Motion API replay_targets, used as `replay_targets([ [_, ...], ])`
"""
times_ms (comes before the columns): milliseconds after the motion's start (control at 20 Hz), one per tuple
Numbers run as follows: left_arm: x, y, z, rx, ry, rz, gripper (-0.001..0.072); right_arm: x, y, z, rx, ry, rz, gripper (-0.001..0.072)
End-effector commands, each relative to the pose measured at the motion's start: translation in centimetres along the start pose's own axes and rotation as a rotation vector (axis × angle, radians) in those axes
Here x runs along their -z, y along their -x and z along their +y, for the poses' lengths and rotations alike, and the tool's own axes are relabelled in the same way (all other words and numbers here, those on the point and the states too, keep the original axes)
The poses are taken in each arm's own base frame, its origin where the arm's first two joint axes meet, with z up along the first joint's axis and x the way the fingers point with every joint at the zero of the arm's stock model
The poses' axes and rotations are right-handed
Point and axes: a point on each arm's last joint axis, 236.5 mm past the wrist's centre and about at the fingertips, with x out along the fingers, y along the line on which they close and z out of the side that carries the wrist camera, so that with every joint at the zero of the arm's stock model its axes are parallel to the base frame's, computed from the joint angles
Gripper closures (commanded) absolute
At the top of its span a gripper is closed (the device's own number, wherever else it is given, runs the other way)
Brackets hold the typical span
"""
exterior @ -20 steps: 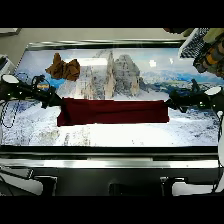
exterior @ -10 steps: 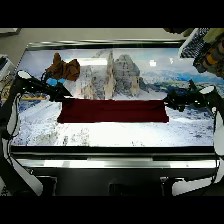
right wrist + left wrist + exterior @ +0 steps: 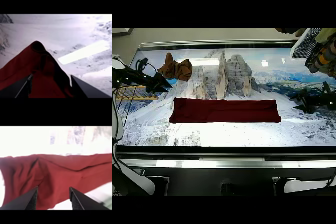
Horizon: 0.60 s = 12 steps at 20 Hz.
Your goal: Fold the clothes and pants, and hang the long-sleeved shirts on hangers.
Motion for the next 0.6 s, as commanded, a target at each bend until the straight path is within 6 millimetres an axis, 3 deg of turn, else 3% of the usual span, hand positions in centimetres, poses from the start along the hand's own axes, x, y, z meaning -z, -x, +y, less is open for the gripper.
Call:
replay_targets([
  [0, 0.3, 4.1, 0.7, -0.197, -0.033, -0.067, 0.0241, 1.2, -0.3, -1.3, -0.033, 0.053, 0.088, 0.0151],
  [100, 0.5, 5.3, 0.0, -0.25, -0.043, -0.095, 0.0241, 2.1, -2.1, -1.0, -0.064, 0.097, 0.146, 0.0093],
  [300, 0.9, 5.7, -1.9, -0.255, -0.06, -0.11, 0.0241, 3.1, -5.5, -0.7, -0.054, 0.157, 0.194, 0.0094],
  [550, 1.0, 5.5, -2.3, -0.253, -0.064, -0.106, 0.0241, 3.7, -8.0, -0.3, -0.042, 0.189, 0.212, 0.0096],
])
